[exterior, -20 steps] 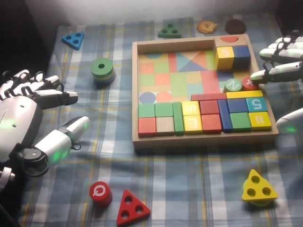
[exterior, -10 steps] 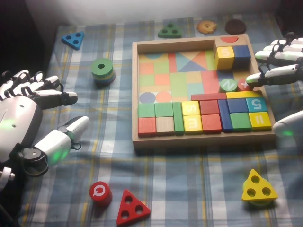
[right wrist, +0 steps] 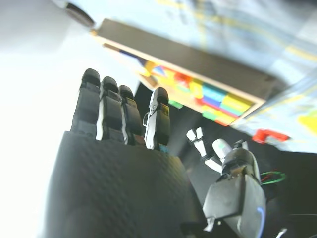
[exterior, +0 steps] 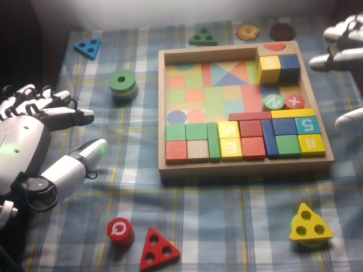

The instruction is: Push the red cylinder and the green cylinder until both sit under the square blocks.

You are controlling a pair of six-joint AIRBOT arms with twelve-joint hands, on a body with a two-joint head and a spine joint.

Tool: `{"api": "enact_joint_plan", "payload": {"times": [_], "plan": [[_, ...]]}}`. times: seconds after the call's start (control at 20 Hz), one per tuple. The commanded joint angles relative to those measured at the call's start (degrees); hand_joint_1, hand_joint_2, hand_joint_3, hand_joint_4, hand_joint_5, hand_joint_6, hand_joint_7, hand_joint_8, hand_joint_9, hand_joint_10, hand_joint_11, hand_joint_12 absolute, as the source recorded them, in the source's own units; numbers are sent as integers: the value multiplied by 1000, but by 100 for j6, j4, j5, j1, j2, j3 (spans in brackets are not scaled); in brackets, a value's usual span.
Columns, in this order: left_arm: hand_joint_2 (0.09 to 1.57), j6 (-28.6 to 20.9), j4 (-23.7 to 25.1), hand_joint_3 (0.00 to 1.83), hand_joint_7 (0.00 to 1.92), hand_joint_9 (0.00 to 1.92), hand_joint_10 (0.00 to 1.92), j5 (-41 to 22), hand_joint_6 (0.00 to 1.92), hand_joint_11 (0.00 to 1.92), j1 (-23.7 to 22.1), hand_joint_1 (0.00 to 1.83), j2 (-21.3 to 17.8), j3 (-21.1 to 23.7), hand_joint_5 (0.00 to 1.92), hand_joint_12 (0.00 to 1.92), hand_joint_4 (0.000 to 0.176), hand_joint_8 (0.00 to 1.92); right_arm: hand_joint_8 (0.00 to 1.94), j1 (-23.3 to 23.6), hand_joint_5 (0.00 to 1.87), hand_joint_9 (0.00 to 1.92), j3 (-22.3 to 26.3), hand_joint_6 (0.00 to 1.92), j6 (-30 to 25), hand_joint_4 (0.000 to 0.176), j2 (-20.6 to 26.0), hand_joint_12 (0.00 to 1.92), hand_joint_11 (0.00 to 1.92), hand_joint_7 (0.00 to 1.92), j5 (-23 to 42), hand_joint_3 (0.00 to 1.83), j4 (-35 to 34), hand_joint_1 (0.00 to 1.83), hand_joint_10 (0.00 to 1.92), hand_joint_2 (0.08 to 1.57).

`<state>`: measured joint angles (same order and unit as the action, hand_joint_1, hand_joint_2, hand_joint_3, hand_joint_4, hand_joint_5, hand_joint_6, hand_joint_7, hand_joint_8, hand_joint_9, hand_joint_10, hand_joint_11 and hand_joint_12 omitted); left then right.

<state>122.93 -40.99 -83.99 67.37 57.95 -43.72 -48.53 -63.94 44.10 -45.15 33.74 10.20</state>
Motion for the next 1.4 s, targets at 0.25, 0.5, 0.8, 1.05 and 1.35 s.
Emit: {"api": "enact_joint_plan", "payload": {"times": [0.25, 0.5, 0.8, 1.05, 1.35], "plan": [[1248, -19, 173, 1, 415, 295, 3, -805, 2, 0, 33, 455, -23, 52, 767, 296, 42, 1, 6, -714, 273, 21, 420, 0, 848, 133, -17, 5, 11, 104, 2149, 21, -1482, 0, 7, 1047], [1229, -17, 239, 0, 489, 371, 18, -758, 6, 0, 32, 573, -68, 64, 790, 723, 8, 5, 3, -1965, 303, 254, 728, 0, 1069, 112, -23, 110, 207, 306, 3846, 1, -2820, 116, 4, 1243], [1244, -18, 272, 5, 489, 356, 4, -840, 1, 0, 8, 617, -59, 112, 540, 612, 0, 5, 0, -3367, 325, 219, 1265, 0, 1219, 73, -307, 111, 130, 319, 6242, 0, -4512, 0, 0, 1187], [1242, -20, 258, 0, 431, 335, 3, -1051, 4, 0, 59, 569, -58, 158, 399, 165, 8, 4, 7, -3408, 348, 202, 1355, 7, 1219, 43, -746, 87, 75, 314, 6722, 6, -5080, 0, 3, 1227], [1286, -97, 139, 8, 385, 251, 0, -1364, 0, 0, 174, 447, -21, 175, 372, 138, 21, 0, 4, -3257, 463, 417, 1204, 4, 1106, 13, -1037, 102, 295, 468, 6727, 1, -4982, 0, 9, 1362]]}}
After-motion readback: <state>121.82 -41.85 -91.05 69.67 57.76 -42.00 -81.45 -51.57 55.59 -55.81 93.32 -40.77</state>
